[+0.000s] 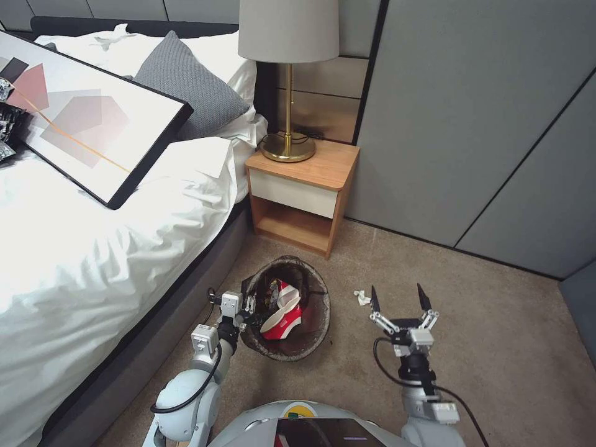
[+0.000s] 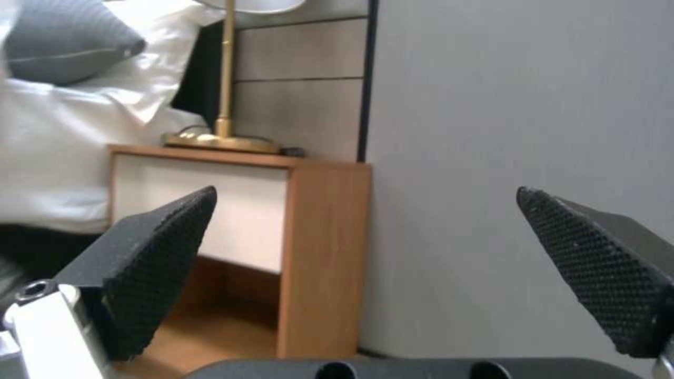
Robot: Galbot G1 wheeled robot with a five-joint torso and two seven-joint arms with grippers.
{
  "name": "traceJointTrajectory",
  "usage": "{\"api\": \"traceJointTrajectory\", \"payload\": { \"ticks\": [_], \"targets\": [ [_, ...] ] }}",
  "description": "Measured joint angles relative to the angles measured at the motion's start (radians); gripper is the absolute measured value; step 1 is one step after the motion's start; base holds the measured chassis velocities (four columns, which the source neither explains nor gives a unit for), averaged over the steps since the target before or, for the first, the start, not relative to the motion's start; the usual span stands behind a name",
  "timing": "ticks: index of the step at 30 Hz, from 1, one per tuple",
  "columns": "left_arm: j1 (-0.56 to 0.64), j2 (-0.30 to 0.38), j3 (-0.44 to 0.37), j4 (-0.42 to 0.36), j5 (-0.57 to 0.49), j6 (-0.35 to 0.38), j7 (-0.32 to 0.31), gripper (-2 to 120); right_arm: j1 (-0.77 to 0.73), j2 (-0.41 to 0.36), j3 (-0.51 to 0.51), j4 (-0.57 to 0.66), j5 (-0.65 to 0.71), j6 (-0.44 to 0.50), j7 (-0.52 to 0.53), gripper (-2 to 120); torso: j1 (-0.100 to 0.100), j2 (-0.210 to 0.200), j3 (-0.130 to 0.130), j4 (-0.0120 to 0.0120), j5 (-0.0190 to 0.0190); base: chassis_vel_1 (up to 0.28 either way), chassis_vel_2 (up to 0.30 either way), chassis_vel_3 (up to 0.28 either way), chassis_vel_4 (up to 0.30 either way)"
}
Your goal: Pick up the trash bin, then pick up the garbage from the floor and place it into the trash bin.
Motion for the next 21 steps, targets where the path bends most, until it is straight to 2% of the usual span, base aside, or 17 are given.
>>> {"api": "traceJointTrajectory", "payload": {
  "ticks": [2,5,6,8,9,10,13,15,17,21],
  "targets": [
    [0.001,0.0,0.0,0.0,0.001,0.0,0.0,7,0.014,-0.007,0.001,0.008,0.005,-0.024,0.005,100,0.0,0.0,0.0,0.0,0.0,0.0,0.0,0.0,0.0],
    [0.003,-0.003,0.002,-0.002,0.005,0.0,0.0,7,0.073,-0.038,-0.002,0.037,0.031,-0.207,0.025,100,0.0,0.0,0.0,0.0001,-0.0001,0.0,0.0,0.0,0.0],
    [0.003,-0.003,0.002,-0.002,0.005,0.0,0.0,7,0.073,-0.038,-0.002,0.037,0.031,-0.207,0.025,100,0.0,0.0,0.0,0.0001,-0.0001,0.0,0.0,0.0,0.0],
    [0.003,-0.005,0.004,-0.002,0.009,0.0,0.0,7,0.104,-0.053,-0.009,0.037,0.045,-0.319,0.033,100,0.0,0.0,0.0,0.0,-0.0001,0.0,0.0,0.0,0.0],
    [0.003,-0.006,0.005,-0.002,0.011,0.0,0.0,7,0.133,-0.063,-0.018,0.025,0.061,-0.406,0.047,100,0.0,0.0,0.0,0.0,-0.0001,0.0,0.0,0.0,0.0],
    [0.003,-0.006,0.005,-0.002,0.011,0.0,0.0,7,0.133,-0.063,-0.018,0.025,0.061,-0.406,0.047,100,0.0,0.0,0.0,0.0,-0.0001,0.0,0.0,0.0,0.0],
    [0.005,-0.007,0.006,-0.002,0.013,0.0,0.0,7,0.202,-0.079,-0.038,-0.024,0.111,-0.572,0.078,100,0.0,0.0,0.0,0.0,-0.0001,0.0,0.0,0.0,0.0],
    [0.005,-0.007,0.006,-0.002,0.013,0.0,0.0,7,0.211,-0.081,-0.041,-0.033,0.117,-0.592,0.08,100,0.0,0.0,0.0,0.0001,0.0,0.0,0.0,0.0,0.0],
    [0.005,-0.006,0.006,-0.001,0.014,0.0,0.0,7,0.259,-0.086,-0.053,-0.087,0.141,-0.694,0.091,100,0.0,0.0,0.0,0.0,0.0,0.0,0.0,0.0,0.0],
    [0.005,-0.005,0.008,0.0,0.014,0.0,0.0,7,0.295,-0.087,-0.059,-0.142,0.153,-0.759,0.098,100,0.0,0.0,0.0,-0.0001,-0.0001,0.0,0.0,0.0,0.0]
  ]
}}
